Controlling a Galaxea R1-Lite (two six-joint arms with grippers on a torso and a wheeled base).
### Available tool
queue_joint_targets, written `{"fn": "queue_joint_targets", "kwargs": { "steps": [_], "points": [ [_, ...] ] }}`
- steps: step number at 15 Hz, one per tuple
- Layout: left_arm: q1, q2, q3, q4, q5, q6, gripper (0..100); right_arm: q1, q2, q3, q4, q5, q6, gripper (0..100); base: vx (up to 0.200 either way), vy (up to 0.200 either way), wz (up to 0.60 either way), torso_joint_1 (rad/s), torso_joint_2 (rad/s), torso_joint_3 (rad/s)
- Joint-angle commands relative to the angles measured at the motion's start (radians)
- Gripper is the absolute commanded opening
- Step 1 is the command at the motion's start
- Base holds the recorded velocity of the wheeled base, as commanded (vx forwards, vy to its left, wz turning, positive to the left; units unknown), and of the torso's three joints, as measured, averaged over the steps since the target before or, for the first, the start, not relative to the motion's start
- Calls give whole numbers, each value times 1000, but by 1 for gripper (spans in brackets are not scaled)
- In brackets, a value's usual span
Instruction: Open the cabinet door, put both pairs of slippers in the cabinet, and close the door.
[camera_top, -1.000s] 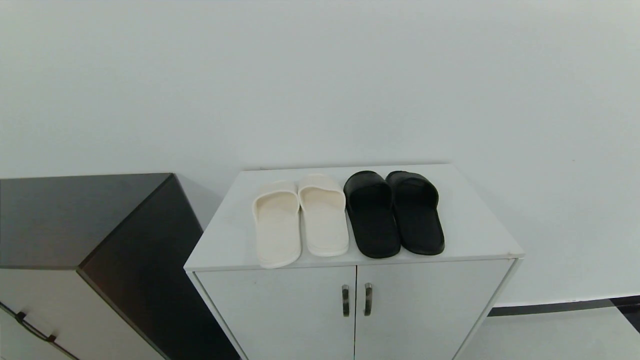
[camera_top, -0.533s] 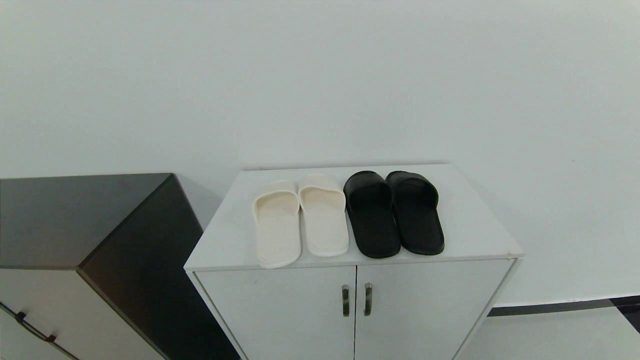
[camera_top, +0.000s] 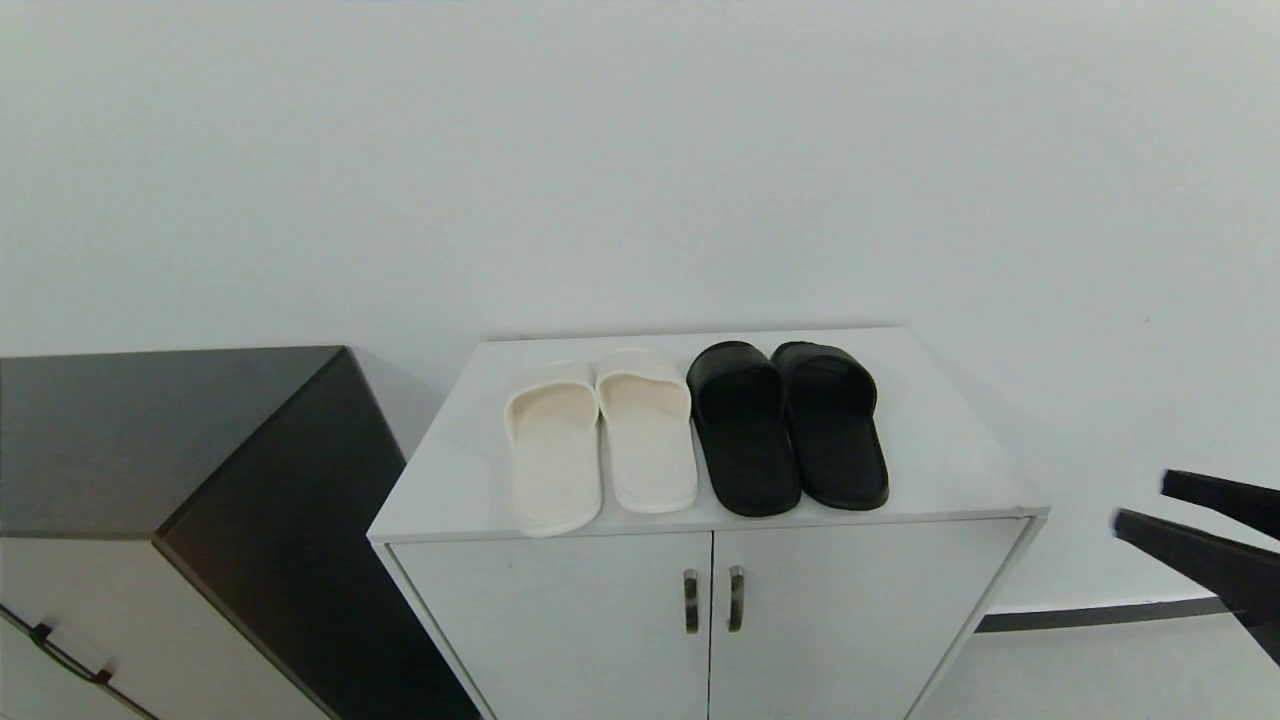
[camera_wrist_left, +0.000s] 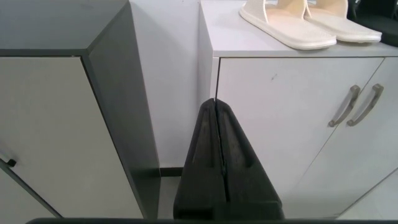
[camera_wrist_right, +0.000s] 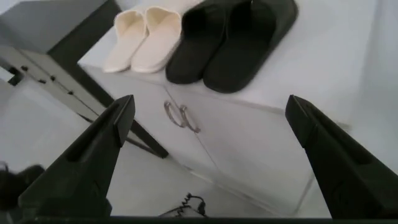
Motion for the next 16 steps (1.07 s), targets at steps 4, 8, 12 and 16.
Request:
{"fn": "queue_joint_targets", "kwargs": {
  "steps": [4,8,12,16],
  "points": [
    [0,0,0,-1,0,-2,0,267,515,-261,-169,-364,137,100,0,0,0,0,0,0],
    [0,2,0,-1,0,2,0,269,684,-439,-157,-487,129,100,0,0,0,0,0,0],
    [0,0,0,-1,0,3,0,259,840,-560,-152,-594,88,100,0,0,0,0,0,0],
    [0,2,0,-1,0,2,0,223,919,-648,-161,-608,42,100,0,0,0,0,0,0]
  ]
}}
